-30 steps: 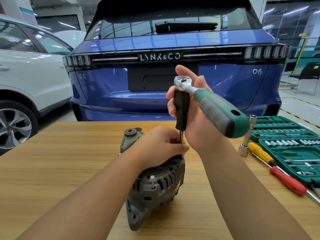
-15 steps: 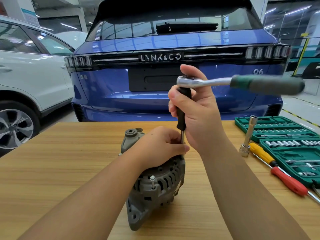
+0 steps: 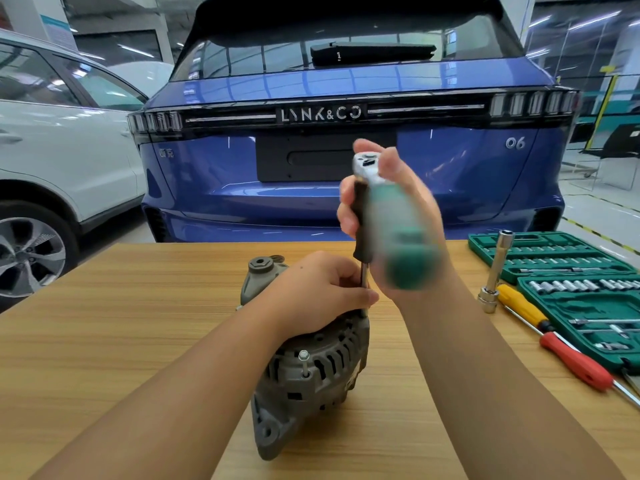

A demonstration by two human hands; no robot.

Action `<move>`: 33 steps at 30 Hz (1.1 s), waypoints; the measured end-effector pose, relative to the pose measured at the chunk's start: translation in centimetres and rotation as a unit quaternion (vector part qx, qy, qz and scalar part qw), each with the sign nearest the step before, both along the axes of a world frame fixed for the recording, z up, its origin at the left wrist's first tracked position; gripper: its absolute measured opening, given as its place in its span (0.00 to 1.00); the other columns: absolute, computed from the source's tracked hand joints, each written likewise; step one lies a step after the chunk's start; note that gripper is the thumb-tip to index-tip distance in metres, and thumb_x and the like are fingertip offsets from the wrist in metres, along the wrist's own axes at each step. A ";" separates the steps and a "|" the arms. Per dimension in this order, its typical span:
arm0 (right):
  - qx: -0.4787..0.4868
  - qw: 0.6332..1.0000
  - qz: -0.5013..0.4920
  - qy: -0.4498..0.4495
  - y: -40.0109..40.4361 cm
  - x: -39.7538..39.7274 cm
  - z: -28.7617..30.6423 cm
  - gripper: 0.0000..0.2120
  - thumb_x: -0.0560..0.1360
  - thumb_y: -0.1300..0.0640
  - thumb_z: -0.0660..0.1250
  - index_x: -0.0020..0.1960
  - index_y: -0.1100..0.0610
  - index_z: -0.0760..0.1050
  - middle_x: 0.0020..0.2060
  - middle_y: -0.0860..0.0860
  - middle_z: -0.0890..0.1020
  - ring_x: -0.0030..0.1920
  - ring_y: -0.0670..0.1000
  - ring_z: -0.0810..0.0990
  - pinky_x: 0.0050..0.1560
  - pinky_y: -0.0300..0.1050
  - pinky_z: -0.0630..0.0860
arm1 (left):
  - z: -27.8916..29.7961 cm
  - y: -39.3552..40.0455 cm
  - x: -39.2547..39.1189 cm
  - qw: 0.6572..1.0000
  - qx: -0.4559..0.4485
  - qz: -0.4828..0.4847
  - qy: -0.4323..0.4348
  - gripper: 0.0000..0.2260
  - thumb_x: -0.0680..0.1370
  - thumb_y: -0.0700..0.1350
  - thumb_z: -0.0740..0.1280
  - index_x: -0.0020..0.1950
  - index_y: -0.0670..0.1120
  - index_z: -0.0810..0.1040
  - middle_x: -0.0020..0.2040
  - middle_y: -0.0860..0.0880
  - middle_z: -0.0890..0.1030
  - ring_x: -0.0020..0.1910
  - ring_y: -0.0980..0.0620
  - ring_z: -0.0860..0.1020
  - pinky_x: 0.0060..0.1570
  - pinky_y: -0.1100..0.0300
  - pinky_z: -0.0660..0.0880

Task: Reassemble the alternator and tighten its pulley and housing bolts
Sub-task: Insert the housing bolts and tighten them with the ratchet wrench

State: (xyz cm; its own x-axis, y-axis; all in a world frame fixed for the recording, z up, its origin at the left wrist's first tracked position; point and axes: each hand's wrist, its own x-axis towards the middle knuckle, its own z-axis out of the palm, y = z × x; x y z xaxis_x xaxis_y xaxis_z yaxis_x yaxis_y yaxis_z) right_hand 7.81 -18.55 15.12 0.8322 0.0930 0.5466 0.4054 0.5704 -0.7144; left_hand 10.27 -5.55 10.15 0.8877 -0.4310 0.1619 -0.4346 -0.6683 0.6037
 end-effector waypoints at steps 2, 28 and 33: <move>-0.007 0.994 -0.109 -0.004 0.1 0.1 -0.2 0.14 0.76 0.51 0.70 0.54 0.59 0.75 0.31 0.49 0.72 0.28 0.46 0.66 0.28 0.37 0.65 | 0.0 -0.1 0.1 1.000 0.021 -0.005 -0.004 0.07 0.78 0.60 0.70 0.47 0.59 0.83 0.44 0.58 0.84 0.43 0.61 0.81 0.50 0.52 0.81; 0.006 0.999 -0.030 -0.010 0.1 0.4 -0.4 0.15 0.76 0.47 0.64 0.56 0.57 0.74 0.34 0.52 0.74 0.30 0.49 0.69 0.31 0.39 0.69 | 0.2 -0.2 -0.2 1.000 0.013 0.001 0.007 0.07 0.78 0.60 0.70 0.47 0.58 0.83 0.43 0.58 0.85 0.42 0.60 0.82 0.49 0.52 0.80; -0.014 0.988 -0.153 0.022 -0.4 0.8 -0.3 0.05 0.77 0.57 0.71 0.47 0.58 0.77 0.29 0.47 0.70 0.28 0.46 0.64 0.27 0.38 0.64 | 0.3 -0.3 -0.1 0.999 0.033 0.000 0.008 0.07 0.78 0.62 0.69 0.48 0.61 0.82 0.43 0.61 0.83 0.42 0.64 0.80 0.44 0.58 0.78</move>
